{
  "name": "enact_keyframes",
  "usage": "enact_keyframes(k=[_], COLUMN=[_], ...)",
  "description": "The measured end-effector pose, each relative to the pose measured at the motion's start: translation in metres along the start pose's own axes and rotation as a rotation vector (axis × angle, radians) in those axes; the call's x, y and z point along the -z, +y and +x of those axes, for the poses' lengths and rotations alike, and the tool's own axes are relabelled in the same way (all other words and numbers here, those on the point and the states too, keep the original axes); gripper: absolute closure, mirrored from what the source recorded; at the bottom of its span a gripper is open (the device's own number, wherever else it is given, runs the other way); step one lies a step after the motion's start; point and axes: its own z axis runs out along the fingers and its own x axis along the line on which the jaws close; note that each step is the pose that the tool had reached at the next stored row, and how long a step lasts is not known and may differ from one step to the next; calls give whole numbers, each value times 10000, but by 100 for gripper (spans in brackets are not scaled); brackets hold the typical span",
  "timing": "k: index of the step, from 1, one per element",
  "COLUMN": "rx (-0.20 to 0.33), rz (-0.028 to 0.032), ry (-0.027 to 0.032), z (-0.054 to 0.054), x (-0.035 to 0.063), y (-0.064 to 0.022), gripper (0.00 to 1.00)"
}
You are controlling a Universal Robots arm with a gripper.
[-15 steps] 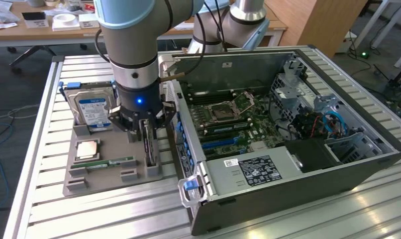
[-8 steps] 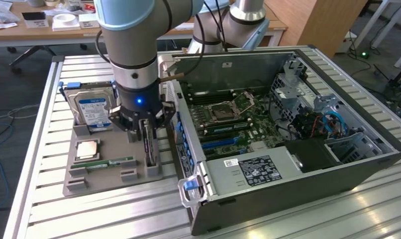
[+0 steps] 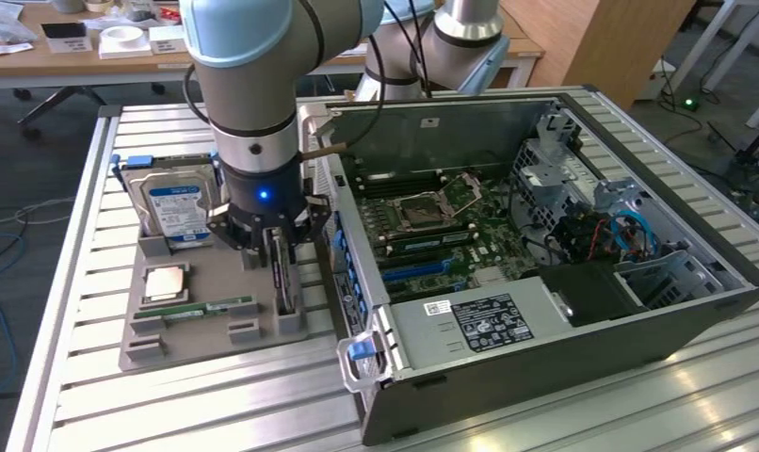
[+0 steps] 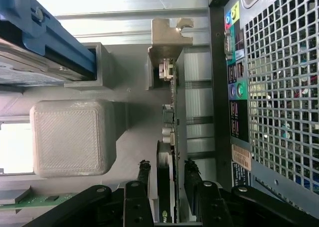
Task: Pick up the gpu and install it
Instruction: 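Pick up the gpu and move the gpu toward the slot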
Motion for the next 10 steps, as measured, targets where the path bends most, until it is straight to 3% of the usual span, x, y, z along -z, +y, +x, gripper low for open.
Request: enact_keyframes(k=[10], rx=[1], rz=[22], ry=[0], z=[11], x=[-11], y=[-10], gripper=[58])
